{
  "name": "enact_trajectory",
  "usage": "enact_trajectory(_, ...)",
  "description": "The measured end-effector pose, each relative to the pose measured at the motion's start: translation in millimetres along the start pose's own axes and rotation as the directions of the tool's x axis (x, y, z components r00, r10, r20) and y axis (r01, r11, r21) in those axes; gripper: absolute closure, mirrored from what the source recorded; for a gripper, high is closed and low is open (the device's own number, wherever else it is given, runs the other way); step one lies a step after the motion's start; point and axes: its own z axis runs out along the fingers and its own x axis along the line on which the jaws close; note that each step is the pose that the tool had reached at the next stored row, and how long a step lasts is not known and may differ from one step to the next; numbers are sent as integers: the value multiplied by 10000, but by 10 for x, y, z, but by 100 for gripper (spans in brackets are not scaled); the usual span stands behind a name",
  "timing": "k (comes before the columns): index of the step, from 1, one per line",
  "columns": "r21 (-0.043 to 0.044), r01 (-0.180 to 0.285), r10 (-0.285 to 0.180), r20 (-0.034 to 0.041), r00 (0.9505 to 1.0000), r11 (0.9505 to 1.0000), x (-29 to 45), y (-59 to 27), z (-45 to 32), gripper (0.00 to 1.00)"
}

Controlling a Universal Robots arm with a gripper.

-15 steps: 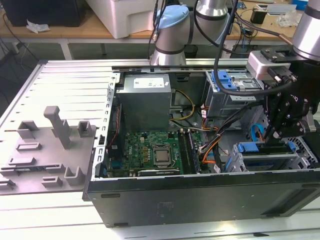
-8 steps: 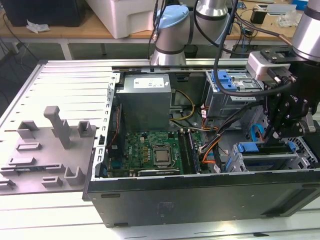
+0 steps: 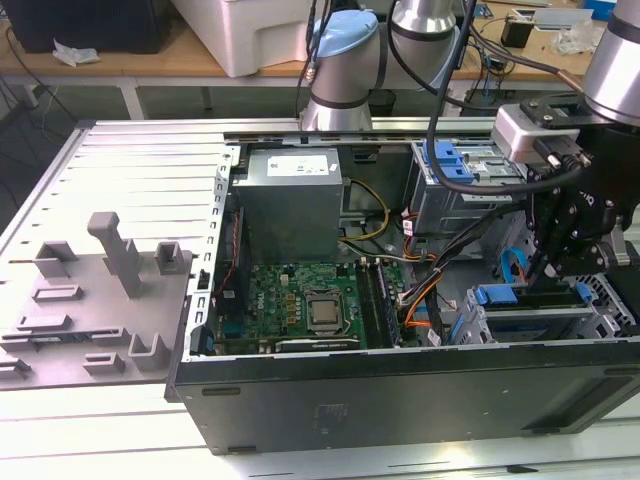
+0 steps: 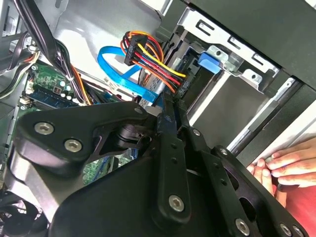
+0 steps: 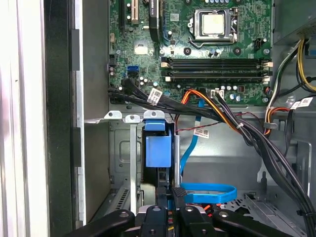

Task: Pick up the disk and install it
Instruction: 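Insert the second disk wire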

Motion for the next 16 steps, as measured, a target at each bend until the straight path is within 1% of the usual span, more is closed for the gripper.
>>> enact_trajectory(4, 0, 0, 0, 16, 10000, 10000, 2, 0, 8, 84)
enact_trajectory(16, 1, 0, 0, 15, 10000, 10000, 6, 1, 36, 84)
